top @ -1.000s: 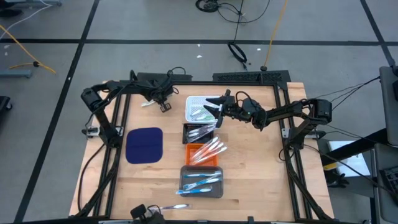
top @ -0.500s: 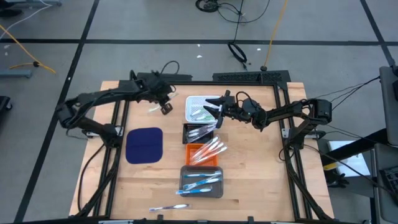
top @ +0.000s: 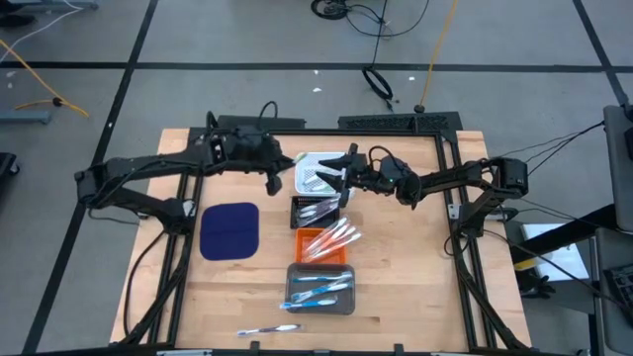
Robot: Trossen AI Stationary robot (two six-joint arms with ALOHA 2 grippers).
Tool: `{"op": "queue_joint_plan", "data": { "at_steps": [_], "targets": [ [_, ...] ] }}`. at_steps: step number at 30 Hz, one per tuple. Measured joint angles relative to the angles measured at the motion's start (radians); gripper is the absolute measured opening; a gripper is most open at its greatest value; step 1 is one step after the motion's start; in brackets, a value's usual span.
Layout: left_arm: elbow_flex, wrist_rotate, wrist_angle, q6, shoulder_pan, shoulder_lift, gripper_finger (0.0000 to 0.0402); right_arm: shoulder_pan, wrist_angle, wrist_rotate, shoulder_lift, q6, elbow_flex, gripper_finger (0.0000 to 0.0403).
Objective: Pick & Place Toothbrushes
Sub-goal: Put the green toothbrush into the white bin
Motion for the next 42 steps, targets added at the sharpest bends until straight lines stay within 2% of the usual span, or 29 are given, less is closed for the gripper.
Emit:
{"op": "queue_joint_plan", "data": {
  "at_steps": [10, 13, 17, 23, 26, 31, 34, 36, 37, 42],
  "targets": [
    [0.0, -0.012, 0.18, 0.019, -0.101, 0.0, 0.0012, 0.014, 0.033, -0.021, 0.0, -0.001, 0.004, 0.0154],
    [0.0, -0.011, 0.209, 0.022, -0.124, 0.002, 0.0005, 0.014, 0.036, -0.022, 0.0, 0.0, 0.004, 0.0152],
    [0.0, -0.013, 0.226, 0.03, -0.144, 0.003, 0.0016, 0.014, 0.084, -0.022, 0.0, 0.0, 0.009, 0.0151],
    [0.0, -0.016, 0.248, 0.044, -0.167, 0.003, 0.0006, 0.026, 0.028, -0.051, 0.0, -0.004, 0.074, 0.015],
    [0.0, -0.043, 0.251, 0.043, -0.177, 0.003, 0.0015, 0.042, -0.015, -0.046, 0.0, -0.042, 0.101, 0.0147],
    [0.0, -0.063, 0.248, 0.048, -0.186, 0.003, 0.0012, 0.064, -0.017, -0.047, 0.0, -0.074, 0.122, 0.0116],
    [0.0, -0.057, 0.242, 0.047, -0.187, 0.003, 0.0006, 0.071, -0.031, -0.04, 0.0, -0.095, 0.122, 0.0069],
    [0.0, -0.056, 0.243, 0.035, -0.187, 0.003, 0.0014, 0.071, -0.035, -0.039, 0.0, -0.109, 0.122, 0.0027],
    [0.0, -0.056, 0.242, 0.029, -0.187, 0.003, 0.0021, 0.071, -0.036, -0.038, 0.0, -0.109, 0.122, 0.0019],
    [0.0, -0.059, 0.241, 0.012, -0.187, 0.003, 0.0048, 0.071, -0.041, -0.04, 0.0, -0.108, 0.123, 0.0017]
  ]
}}
